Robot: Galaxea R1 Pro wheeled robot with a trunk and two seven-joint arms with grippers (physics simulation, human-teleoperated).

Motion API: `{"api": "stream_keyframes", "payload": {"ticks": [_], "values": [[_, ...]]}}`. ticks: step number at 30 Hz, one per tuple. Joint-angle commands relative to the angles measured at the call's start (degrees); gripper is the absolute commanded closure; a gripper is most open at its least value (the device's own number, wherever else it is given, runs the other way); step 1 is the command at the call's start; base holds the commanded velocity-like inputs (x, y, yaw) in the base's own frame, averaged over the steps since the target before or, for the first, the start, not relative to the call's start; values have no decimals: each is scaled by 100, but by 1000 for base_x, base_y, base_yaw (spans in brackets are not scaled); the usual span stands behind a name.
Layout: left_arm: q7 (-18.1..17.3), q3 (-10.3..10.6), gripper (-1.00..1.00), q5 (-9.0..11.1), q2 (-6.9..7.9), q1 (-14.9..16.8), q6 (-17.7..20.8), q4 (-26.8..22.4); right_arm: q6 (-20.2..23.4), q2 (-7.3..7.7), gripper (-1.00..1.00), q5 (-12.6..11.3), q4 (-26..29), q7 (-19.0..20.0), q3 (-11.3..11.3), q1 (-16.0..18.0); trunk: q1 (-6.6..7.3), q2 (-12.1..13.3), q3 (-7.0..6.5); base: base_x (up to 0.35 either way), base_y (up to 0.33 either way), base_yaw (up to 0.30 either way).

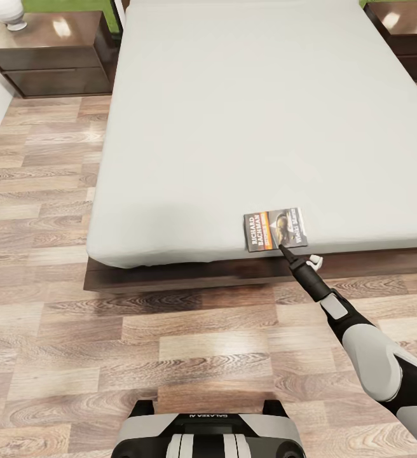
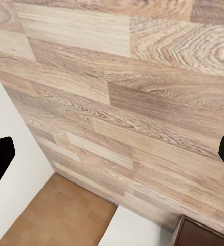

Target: In the bedroom, move the book from the bed onto either nightstand, and place the two sandals side by side next to the bed.

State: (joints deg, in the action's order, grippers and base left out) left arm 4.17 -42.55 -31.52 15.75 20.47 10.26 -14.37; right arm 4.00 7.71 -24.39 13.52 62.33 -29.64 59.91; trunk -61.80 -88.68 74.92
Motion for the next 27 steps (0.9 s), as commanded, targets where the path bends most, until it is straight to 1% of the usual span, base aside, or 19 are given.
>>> {"api": "stream_keyframes", "payload": {"ticks": [1, 9, 15, 19, 27], "values": [[5, -16, -100, -21, -2, 2, 20, -4, 49, 2, 100, -48, -7, 15, 22, 2, 0, -1, 2, 0, 0, 0], [5, -16, -100, -21, -2, 2, 20, -4, 49, -1, 100, -48, -7, -118, 28, 3, 0, -1, 2, 0, 0, 0], [5, -16, -100, -21, -2, 1, 20, -4, 49, -1, 100, -48, -7, -144, 33, 0, 0, -1, 2, 0, 0, 0], [9, -16, -100, -22, -2, 1, 20, -4, 49, -4, 100, -48, -7, -149, 102, -1, 0, -1, 2, 0, 0, 0], [13, -16, -100, -21, -2, 4, 20, -4, 49, -6, 100, -48, -7, -150, 136, -1, 176, 320, -142, 0, 0, 0]]}}
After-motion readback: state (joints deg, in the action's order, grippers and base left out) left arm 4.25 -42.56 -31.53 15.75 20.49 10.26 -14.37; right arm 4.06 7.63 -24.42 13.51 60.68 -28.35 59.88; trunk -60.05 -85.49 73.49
